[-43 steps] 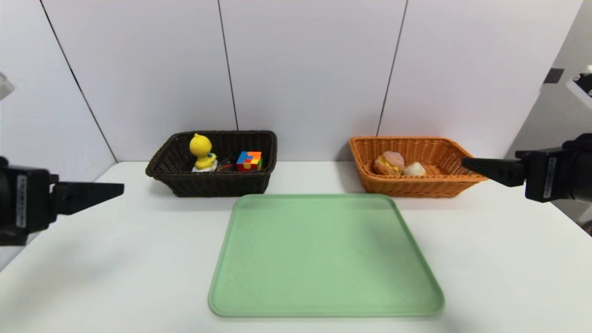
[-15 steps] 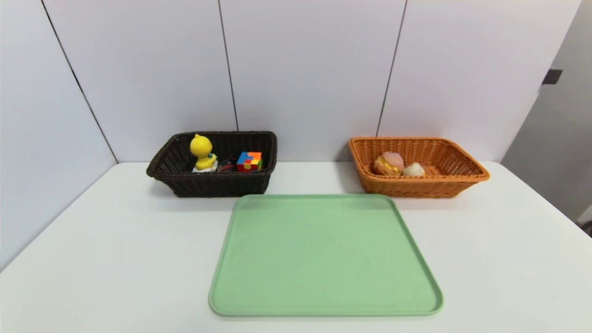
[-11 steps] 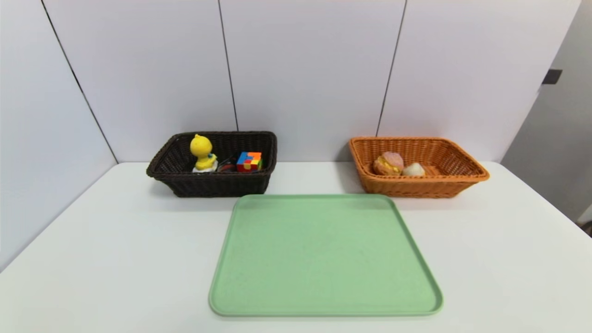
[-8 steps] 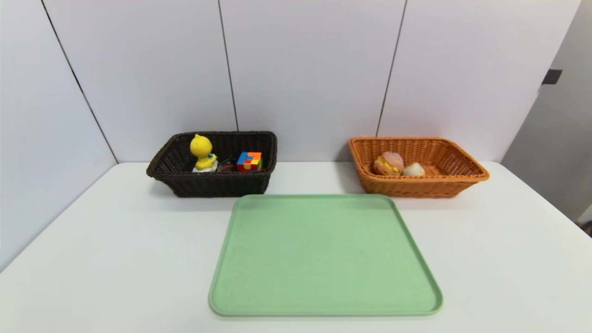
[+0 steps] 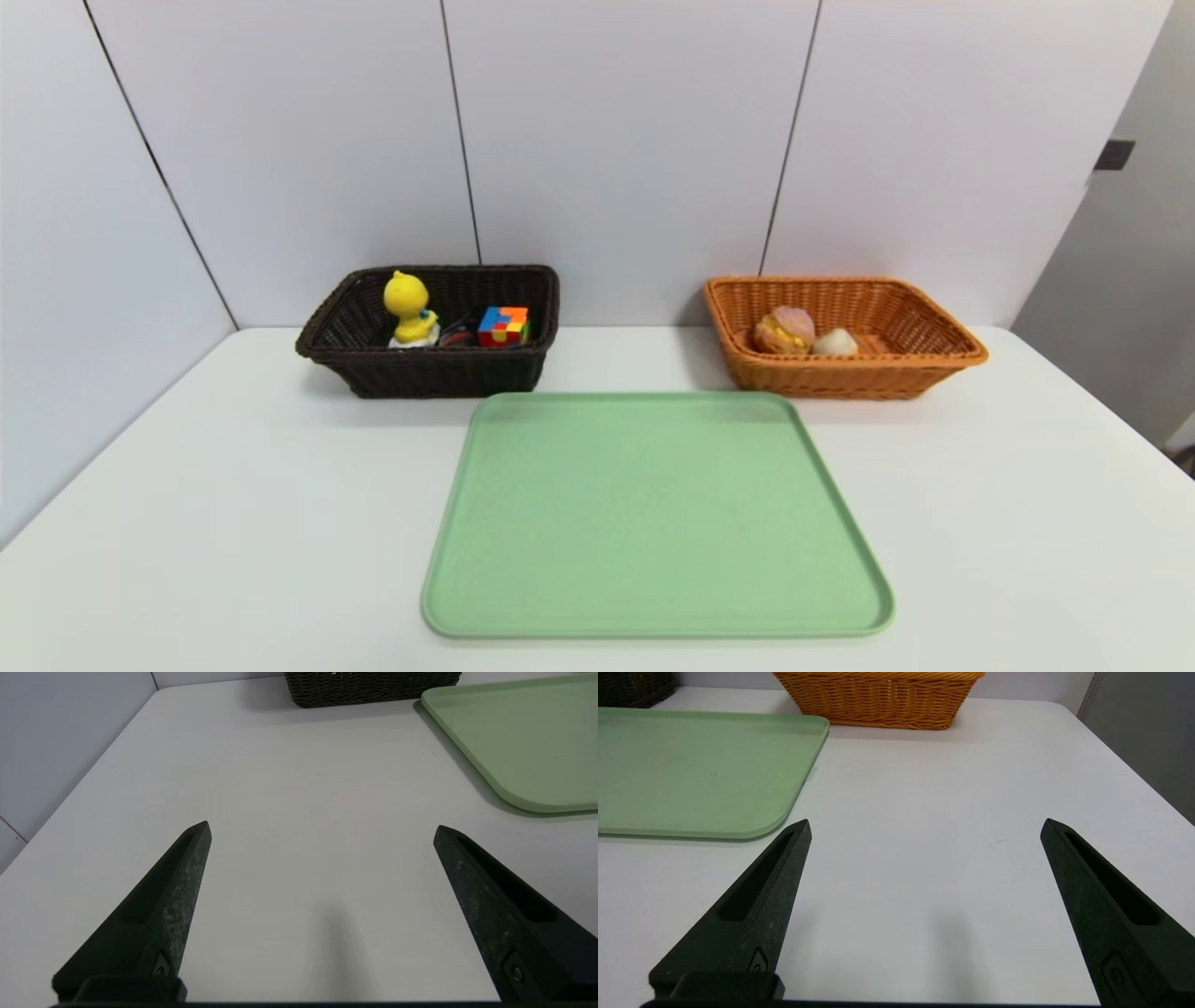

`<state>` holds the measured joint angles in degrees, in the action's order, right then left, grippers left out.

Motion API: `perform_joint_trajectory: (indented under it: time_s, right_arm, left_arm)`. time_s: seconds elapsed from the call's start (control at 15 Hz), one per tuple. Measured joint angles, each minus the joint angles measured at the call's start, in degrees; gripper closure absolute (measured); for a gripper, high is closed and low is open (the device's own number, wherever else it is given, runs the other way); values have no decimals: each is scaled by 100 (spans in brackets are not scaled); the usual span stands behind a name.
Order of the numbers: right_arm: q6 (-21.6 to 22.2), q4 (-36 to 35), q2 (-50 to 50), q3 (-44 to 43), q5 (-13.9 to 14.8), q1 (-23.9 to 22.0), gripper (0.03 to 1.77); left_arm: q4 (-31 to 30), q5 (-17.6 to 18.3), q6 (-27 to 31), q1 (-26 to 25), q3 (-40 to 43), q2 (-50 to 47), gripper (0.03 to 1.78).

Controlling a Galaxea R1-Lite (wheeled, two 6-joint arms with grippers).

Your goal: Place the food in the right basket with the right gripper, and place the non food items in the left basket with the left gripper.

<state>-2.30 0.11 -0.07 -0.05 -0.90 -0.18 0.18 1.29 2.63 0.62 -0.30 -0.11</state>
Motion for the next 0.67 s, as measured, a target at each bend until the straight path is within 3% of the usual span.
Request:
perform_joint_trajectory:
  time_s: [0.67]
  right_arm:
    - [51, 7, -2, 5, -2, 0, 10]
  left_arm:
    - [-16, -96, -263, 0, 21, 0, 12]
